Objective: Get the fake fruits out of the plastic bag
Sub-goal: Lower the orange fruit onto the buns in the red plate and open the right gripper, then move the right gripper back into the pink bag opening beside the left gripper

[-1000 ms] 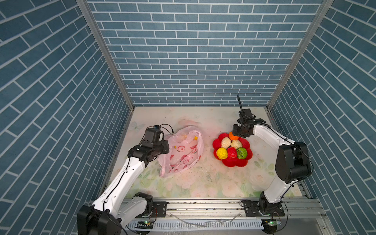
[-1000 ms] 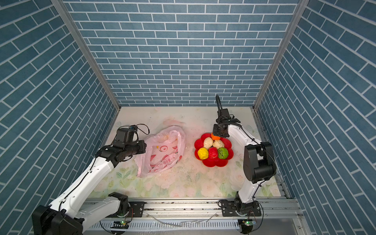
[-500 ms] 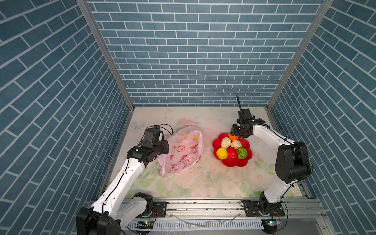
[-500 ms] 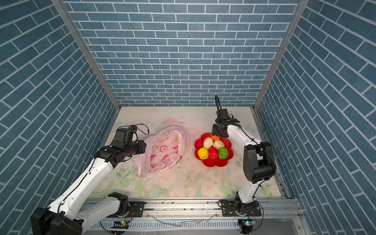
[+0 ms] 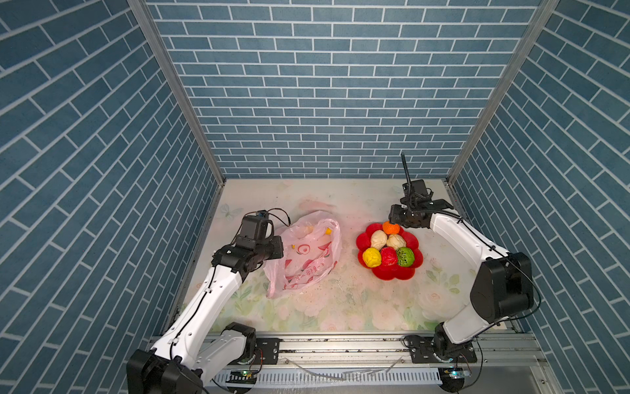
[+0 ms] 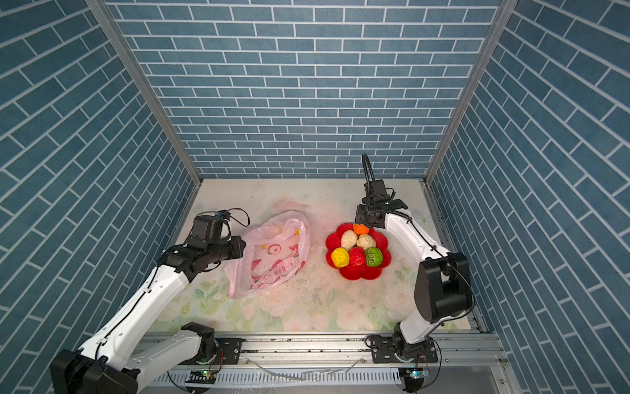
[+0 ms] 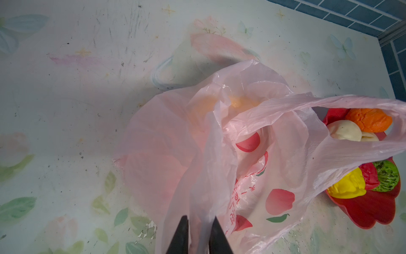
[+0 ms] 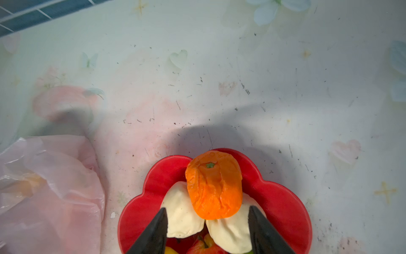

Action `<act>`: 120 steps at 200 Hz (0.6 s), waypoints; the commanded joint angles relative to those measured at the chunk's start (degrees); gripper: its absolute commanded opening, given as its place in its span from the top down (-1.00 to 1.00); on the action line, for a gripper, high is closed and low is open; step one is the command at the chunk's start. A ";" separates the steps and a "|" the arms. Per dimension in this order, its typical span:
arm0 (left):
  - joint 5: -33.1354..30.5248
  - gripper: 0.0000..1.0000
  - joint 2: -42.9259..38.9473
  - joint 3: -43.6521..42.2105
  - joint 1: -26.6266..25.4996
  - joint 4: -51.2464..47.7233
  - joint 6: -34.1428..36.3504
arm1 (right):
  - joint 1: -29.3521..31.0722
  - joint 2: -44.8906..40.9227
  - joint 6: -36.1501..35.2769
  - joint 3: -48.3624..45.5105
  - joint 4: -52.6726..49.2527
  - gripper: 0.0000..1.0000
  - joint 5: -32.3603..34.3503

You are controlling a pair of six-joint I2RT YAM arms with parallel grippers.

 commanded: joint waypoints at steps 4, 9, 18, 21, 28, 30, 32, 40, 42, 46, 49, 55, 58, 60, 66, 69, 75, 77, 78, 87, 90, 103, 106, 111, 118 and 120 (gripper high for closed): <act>1.30 0.56 1.03 1.72 0.39 -1.39 0.84 | 1.59 -6.01 1.60 -3.09 -2.69 -0.17 3.25; 1.49 0.55 1.13 1.92 0.43 -1.60 0.84 | 2.13 -7.26 1.72 -3.41 -2.95 -0.16 3.80; 1.71 0.54 1.30 2.10 0.39 -1.91 0.99 | 3.56 -9.51 1.87 -3.85 -3.40 -0.14 5.02; 1.72 0.55 1.31 2.12 0.39 -2.01 1.02 | 4.17 -10.20 2.00 -3.91 -3.61 -0.13 5.50; 1.80 0.55 1.38 2.29 0.41 -2.31 1.05 | 5.55 -11.74 2.39 -4.33 -3.77 -0.10 6.47; 1.81 0.55 1.39 2.30 0.39 -2.36 1.11 | 6.12 -12.08 2.58 -4.35 -3.73 -0.09 6.75; 1.87 0.54 1.40 2.36 0.39 -2.41 1.11 | 6.60 -12.58 2.76 -4.54 -3.69 -0.09 6.97; 1.97 0.54 1.42 2.52 0.39 -2.68 1.22 | 8.44 -14.16 3.76 -5.11 -3.28 -0.05 7.42; 2.00 0.55 1.47 2.64 0.39 -2.76 1.20 | 9.00 -14.53 4.08 -5.25 -3.12 -0.04 7.53; 2.02 0.55 1.48 2.73 0.39 -3.01 1.32 | 10.00 -15.30 4.65 -5.63 -2.74 -0.02 7.75; 1.95 0.55 1.42 2.86 0.39 -3.18 1.33 | 10.77 -15.88 5.15 -5.98 -2.41 0.00 7.97; 1.85 0.56 1.27 3.06 0.39 -3.48 1.28 | 12.42 -16.89 6.19 -6.76 -1.48 0.04 8.44; 1.73 0.57 1.11 3.21 0.39 -3.71 1.30 | 13.27 -17.46 6.64 -7.10 -1.08 0.05 8.66; 1.68 0.58 1.06 3.19 0.39 -3.74 1.29 | 13.88 -17.77 6.98 -7.44 -0.68 0.07 8.83; 1.48 0.59 0.78 3.35 0.39 -4.01 1.28 | 15.55 -18.63 7.95 -8.38 0.60 0.12 9.33; 1.46 0.60 0.69 3.40 0.39 -4.15 1.36 | 16.53 -19.09 8.55 -8.85 1.11 0.14 9.62; 1.37 0.61 0.36 3.52 0.39 -4.37 1.28 | 18.41 -19.74 9.34 -9.75 2.66 0.18 10.20; 1.37 0.61 0.28 3.59 0.39 -4.43 1.35 | 19.05 -19.86 9.56 -10.04 3.07 0.19 10.47; 1.32 0.61 0.23 3.65 0.39 -4.50 1.36 | 19.39 -19.93 9.68 -10.19 3.25 0.20 10.62; 1.22 0.63 -0.10 4.01 0.39 -5.08 1.20 | 22.51 -20.18 10.38 -11.03 4.51 0.27 12.36; 1.27 0.63 -0.24 4.12 0.39 -5.17 1.11 | 23.50 -20.19 10.62 -11.17 4.95 0.29 13.10; 1.19 0.64 -0.67 4.40 0.39 -5.67 0.55 | 28.69 -19.76 10.87 -12.17 7.13 0.36 16.23; 1.15 0.64 -0.89 4.41 0.39 -5.72 0.50 | 29.83 -19.63 10.85 -12.48 7.82 0.37 16.93; 1.17 0.64 -1.10 4.45 0.39 -5.63 0.09 | 31.57 -19.37 10.88 -13.12 9.21 0.38 18.16; 1.31 0.65 -1.45 4.50 0.39 -5.56 -0.41 | 34.41 -18.95 10.67 -13.93 11.46 0.39 19.90; 1.33 0.65 -1.55 4.52 0.39 -5.52 -0.52 | 35.07 -18.78 10.54 -14.25 12.15 0.39 20.37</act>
